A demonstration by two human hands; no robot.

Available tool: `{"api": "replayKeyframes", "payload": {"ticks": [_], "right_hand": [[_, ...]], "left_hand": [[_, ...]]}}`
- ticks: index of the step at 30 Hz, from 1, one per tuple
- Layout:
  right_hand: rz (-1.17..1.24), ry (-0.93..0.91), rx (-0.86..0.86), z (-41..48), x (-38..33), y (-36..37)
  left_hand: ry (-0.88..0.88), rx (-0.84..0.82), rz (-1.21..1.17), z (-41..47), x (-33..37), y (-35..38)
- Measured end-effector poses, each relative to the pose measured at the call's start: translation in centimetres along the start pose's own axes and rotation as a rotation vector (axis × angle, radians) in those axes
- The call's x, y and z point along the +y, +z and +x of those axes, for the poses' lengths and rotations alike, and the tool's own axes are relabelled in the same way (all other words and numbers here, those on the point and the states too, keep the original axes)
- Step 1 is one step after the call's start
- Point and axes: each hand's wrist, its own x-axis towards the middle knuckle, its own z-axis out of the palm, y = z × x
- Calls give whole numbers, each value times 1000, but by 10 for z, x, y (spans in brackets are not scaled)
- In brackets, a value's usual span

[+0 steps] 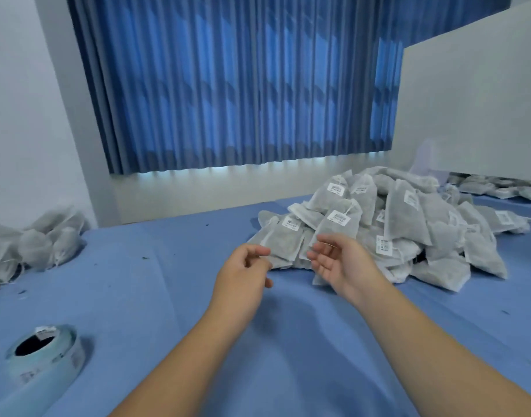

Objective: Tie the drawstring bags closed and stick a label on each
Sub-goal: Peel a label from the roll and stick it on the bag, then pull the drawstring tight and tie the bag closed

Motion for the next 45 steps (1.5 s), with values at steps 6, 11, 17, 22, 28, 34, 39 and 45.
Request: {"api": "replayKeyframes", "payload": {"ticks": [6,11,17,22,28,34,39,45], "right_hand": [[-86,144,-193,-27,55,73],[-307,160,-356,-55,105,127],[-870,-124,-622,-83,160,178],[-1176,-390,-830,-100,184,209],[-1384,-489,-926,-102,195,227],[-1554,-534,-885,-100,208,232],[-1615,-557,-835,-93,213,233],[-1501,-614,-768,-93,227,233]], "left_hand": [[-10,104,115,-18,-16,-79],[72,246,543,-50,-33,-166],[-143,203,1149,-91,-43,-251],[-264,102,1187,-107,-57,-281],[-327,179,1159,-113,-63,-308],[-405,233,1224,-120,-67,-336],[-453,335,1415,-128,-68,-356],[-462,317,1327,-127,-72,-368]]}}
